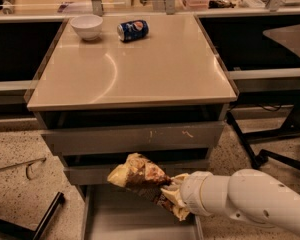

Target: Place brown chip bag into bottom drawer

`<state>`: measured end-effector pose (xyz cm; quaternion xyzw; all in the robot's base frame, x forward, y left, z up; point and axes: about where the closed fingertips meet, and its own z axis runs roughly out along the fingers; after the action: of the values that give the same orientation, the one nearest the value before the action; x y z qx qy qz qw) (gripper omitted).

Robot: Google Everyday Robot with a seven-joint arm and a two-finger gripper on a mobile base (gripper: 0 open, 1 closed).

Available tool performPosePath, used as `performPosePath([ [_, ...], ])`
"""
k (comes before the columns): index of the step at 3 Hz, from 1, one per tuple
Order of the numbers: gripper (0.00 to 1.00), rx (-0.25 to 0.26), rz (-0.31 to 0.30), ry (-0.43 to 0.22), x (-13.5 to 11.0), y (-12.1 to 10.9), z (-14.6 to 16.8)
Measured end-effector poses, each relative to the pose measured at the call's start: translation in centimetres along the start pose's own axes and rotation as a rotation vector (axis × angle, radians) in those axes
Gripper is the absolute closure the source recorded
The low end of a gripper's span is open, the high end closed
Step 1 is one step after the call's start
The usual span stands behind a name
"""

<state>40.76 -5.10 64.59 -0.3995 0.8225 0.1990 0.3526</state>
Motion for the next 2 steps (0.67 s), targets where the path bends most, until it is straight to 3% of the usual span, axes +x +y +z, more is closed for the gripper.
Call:
performPosePath([
  [1,1.00,-0.003,-0.003,-0.005,0.1,0.2,0.5],
  [2,1.00,-0.030,-0.009,-0.014,2.7,1.1,4.1],
])
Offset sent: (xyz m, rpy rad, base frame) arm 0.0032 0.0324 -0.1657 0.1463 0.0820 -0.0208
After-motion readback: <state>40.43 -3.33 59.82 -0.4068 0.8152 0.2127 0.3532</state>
